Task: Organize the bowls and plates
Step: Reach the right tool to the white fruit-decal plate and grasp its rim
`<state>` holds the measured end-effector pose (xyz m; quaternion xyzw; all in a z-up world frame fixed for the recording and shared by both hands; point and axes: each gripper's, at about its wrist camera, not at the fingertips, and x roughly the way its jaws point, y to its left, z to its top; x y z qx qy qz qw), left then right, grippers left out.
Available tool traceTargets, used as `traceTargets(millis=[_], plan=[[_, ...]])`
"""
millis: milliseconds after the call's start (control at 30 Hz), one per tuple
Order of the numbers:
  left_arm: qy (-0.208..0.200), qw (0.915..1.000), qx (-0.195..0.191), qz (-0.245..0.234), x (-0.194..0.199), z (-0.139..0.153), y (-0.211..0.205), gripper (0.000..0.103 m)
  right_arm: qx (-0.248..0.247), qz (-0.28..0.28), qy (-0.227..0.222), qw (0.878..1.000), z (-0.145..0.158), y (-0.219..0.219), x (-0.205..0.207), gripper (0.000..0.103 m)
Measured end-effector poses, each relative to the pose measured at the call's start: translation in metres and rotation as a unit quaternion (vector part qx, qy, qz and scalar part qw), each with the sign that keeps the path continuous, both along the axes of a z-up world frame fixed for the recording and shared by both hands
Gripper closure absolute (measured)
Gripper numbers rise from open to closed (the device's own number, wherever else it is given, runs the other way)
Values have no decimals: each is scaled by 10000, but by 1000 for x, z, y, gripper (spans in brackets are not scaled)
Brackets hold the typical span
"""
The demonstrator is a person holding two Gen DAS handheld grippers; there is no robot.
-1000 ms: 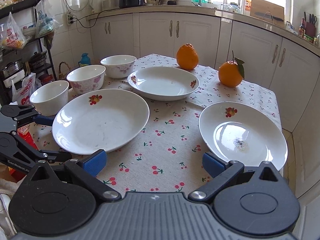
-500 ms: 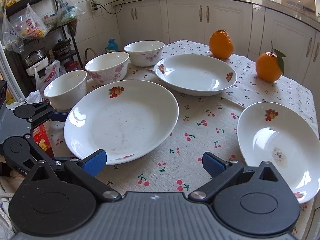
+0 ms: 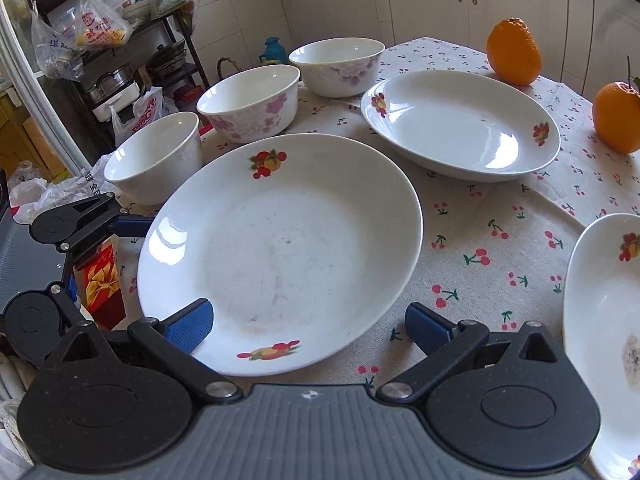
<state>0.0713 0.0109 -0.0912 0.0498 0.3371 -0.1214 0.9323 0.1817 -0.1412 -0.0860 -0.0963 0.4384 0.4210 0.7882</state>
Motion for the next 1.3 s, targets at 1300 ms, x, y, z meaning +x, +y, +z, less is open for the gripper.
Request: traceTargets(millis=[1300], plan=[[43,9987,-44,-512,10,2,2,2,186,419,857,9953,8,33,87,15]])
